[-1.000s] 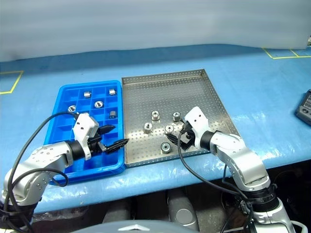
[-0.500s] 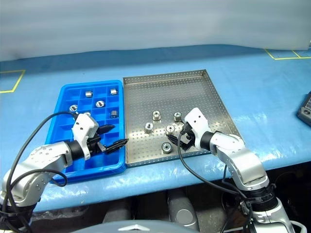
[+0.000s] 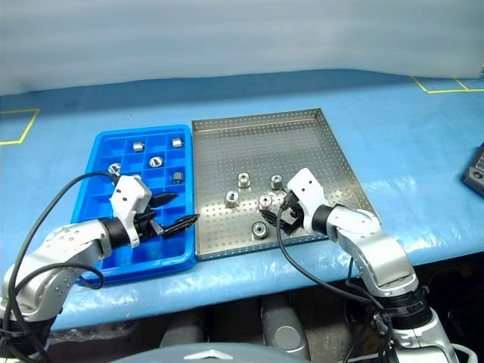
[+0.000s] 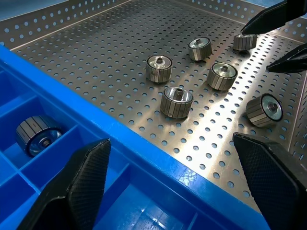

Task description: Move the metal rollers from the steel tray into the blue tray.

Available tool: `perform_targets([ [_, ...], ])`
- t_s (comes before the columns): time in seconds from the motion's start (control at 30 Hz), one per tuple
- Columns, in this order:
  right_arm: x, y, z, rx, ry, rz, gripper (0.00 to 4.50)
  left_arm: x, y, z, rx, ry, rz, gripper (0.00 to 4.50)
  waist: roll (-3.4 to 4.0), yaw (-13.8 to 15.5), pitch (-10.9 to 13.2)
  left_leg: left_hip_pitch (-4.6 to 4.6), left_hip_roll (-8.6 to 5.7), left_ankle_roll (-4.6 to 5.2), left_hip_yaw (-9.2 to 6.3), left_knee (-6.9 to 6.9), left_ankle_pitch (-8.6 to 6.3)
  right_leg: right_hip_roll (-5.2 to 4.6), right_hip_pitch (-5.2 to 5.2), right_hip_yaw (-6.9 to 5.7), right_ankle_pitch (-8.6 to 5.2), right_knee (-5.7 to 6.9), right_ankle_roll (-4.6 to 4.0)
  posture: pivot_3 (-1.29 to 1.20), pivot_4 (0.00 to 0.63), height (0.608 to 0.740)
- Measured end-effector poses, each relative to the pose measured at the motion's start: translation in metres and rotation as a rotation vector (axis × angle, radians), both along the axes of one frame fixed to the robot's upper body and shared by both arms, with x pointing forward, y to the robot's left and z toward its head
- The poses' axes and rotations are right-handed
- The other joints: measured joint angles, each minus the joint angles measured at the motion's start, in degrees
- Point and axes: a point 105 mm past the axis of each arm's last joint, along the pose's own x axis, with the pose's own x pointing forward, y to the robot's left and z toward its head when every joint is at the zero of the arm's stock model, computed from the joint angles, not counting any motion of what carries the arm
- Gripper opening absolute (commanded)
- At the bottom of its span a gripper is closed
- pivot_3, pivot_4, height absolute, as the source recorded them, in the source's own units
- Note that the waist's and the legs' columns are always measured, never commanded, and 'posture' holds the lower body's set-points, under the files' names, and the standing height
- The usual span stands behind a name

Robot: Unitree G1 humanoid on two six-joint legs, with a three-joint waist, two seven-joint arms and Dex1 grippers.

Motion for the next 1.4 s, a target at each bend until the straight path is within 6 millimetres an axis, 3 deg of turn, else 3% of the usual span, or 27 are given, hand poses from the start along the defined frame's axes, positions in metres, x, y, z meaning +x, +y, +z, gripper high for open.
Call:
perform_targets([
  [0.3, 0.000, 0.004, -0.003, 0.013, 0.007, 0.005, 4.50, 0.034, -0.028, 0.028, 0.044, -0.088, -0.118, 4.43, -0.01, 0.74, 0.00, -0.01, -0.02, 0.00, -0.01, 0.08, 0.00, 0.01, 0.05, -0.01, 0.03, 0.00, 0.04, -0.10, 0.150, 0.740],
  [0.43, -0.001, 0.007, -0.004, 0.024, 0.010, 0.003, 4.50, 0.053, -0.044, 0.030, 0.037, -0.048, -0.163, 4.43, -0.01, 0.67, 0.00, -0.02, -0.02, 0.02, -0.03, 0.07, -0.01, 0.03, 0.04, -0.01, 0.05, 0.00, 0.08, -0.12, 0.150, 0.740],
  [0.57, -0.003, 0.005, -0.007, 0.030, 0.018, -0.011, 4.50, 0.068, -0.057, 0.017, 0.066, 0.029, -0.204, 4.43, 0.00, 0.54, 0.00, -0.02, -0.02, 0.03, -0.04, 0.06, -0.01, 0.04, 0.03, -0.01, 0.12, 0.02, 0.21, -0.14, 0.150, 0.740],
  [0.73, -0.006, 0.003, -0.008, 0.036, 0.015, -0.031, 4.50, 0.072, -0.074, -0.001, 0.101, 0.112, -0.277, 4.43, 0.00, 0.12, 0.00, -0.04, -0.02, 0.03, -0.04, 0.06, -0.02, 0.04, 0.02, 0.00, 0.15, 0.01, 0.25, -0.16, 0.150, 0.740],
  [1.0, -0.008, 0.002, -0.009, 0.050, 0.007, -0.054, 4.50, 0.075, -0.080, -0.032, 0.238, 0.194, -0.299, 4.43, 0.00, -1.10, 0.00, -0.04, -0.02, 0.03, -0.04, 0.08, -0.01, 0.04, 0.03, 0.01, 0.17, 0.04, 0.28, -0.18, 0.150, 0.740],
  [1.1, -0.008, 0.003, -0.008, 0.053, 0.002, -0.054, 4.50, 0.076, -0.078, -0.038, 0.293, 0.200, -0.300, 3.84, 0.00, -1.63, 0.00, -0.04, -0.02, 0.03, -0.04, 0.08, -0.01, 0.04, 0.03, 0.01, 0.18, 0.04, 0.30, -0.18, 0.150, 0.740],
  [1.3, -0.007, 0.002, -0.007, 0.061, -0.009, -0.060, 4.50, 0.077, -0.076, -0.041, 0.325, 0.205, -0.301, 1.86, 0.00, -2.12, 0.00, -0.04, -0.02, 0.03, -0.05, 0.07, -0.01, 0.04, 0.03, 0.01, 0.20, 0.05, 0.35, -0.17, 0.150, 0.740],
  [1.4, -0.007, 0.003, -0.006, 0.067, -0.015, -0.063, 4.50, 0.076, -0.075, -0.041, 0.331, 0.204, -0.305, 1.67, 0.00, -2.18, 0.00, -0.03, -0.02, 0.03, -0.05, 0.07, -0.01, 0.04, 0.03, 0.01, 0.21, 0.05, 0.37, -0.16, 0.150, 0.740],
])
